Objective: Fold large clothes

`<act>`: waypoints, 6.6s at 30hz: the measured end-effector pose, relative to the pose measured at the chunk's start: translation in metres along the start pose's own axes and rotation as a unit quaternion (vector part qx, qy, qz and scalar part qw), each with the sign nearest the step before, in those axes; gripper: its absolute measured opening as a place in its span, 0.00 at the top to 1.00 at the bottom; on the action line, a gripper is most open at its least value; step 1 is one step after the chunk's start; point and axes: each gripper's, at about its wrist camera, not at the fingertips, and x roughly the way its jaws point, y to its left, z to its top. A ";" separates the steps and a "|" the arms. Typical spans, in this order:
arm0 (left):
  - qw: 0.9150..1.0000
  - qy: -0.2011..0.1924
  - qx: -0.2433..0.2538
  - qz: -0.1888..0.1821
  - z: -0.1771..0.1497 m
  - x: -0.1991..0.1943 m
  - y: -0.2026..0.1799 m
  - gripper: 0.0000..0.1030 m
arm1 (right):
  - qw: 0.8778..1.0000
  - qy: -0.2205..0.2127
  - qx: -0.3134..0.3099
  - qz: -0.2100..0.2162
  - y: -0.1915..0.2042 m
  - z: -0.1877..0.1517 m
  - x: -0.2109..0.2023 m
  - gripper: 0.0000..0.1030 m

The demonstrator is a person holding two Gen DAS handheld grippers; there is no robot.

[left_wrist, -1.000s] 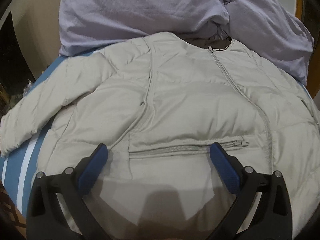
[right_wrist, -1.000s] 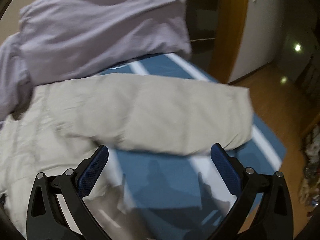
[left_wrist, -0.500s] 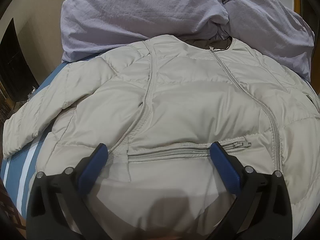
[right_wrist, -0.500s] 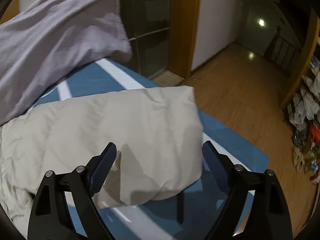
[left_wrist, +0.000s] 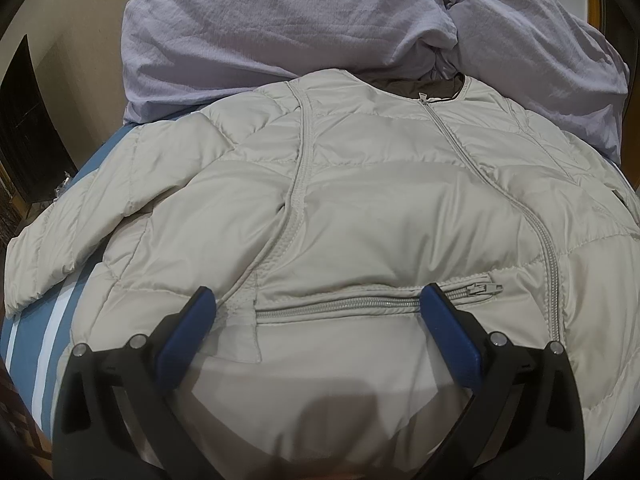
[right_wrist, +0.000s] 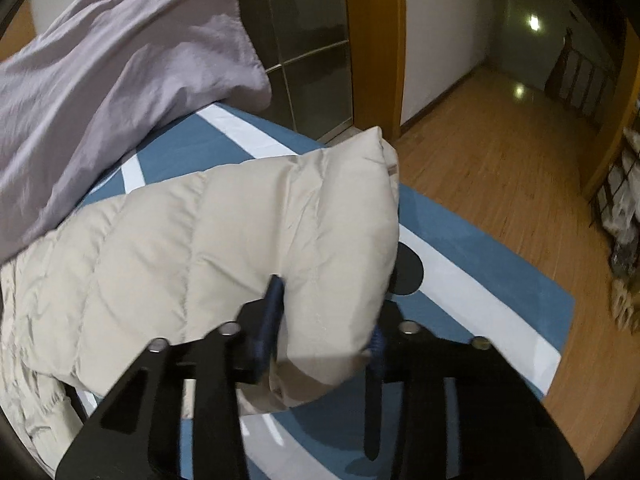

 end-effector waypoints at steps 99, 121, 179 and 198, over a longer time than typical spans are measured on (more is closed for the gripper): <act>1.000 0.000 -0.020 -0.021 -0.001 0.000 0.001 0.02 | 0.892 -0.014 -0.393 0.223 0.403 -0.175 -0.093 0.10; 1.000 -0.002 -0.011 -0.006 -0.001 -0.002 0.000 0.02 | 0.901 -0.005 -0.374 0.222 0.399 -0.166 -0.090 0.01; 0.992 -0.047 -0.081 0.085 -0.002 -0.044 0.119 0.02 | 0.906 0.002 -0.356 0.227 0.397 -0.167 -0.092 0.01; 0.946 -0.001 -0.267 0.185 -0.017 -0.026 0.367 0.12 | 0.907 0.002 -0.355 0.227 0.396 -0.167 -0.092 0.01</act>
